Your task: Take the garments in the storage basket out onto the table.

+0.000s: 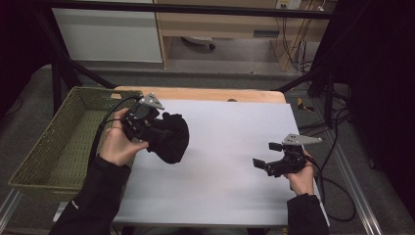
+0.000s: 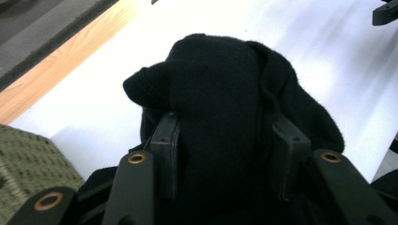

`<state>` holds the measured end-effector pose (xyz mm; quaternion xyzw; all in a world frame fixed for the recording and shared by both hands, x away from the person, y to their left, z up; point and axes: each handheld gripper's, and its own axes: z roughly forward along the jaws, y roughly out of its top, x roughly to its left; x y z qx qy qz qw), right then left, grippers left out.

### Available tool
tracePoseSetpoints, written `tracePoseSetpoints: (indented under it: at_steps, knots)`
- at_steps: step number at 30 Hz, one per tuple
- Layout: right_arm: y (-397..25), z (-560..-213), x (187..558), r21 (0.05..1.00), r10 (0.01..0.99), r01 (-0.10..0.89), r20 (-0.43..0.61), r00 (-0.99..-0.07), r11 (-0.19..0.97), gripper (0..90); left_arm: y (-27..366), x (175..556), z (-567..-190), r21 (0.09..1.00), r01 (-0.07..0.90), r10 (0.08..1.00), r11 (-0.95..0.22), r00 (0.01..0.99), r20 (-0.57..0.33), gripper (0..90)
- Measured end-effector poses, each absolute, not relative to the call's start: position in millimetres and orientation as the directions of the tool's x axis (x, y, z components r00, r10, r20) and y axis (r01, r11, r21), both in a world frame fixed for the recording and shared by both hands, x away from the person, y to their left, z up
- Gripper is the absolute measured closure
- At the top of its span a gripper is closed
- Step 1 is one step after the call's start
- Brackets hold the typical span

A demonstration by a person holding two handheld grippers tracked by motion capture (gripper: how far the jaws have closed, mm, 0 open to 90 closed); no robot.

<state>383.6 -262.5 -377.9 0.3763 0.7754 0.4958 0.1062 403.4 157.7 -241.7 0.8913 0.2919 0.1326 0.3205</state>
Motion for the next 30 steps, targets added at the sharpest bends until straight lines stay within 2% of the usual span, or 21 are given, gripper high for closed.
tracePoseSetpoints:
  at_steps: [30]
  knots:
    - [-263, -378, 384, 0.850, 0.689, 0.475, 0.205, -0.695, 0.226, 0.7, 117, 411, -302, 0.614, 0.436, 0.571, -0.658, 0.820, 0.030, 53.1]
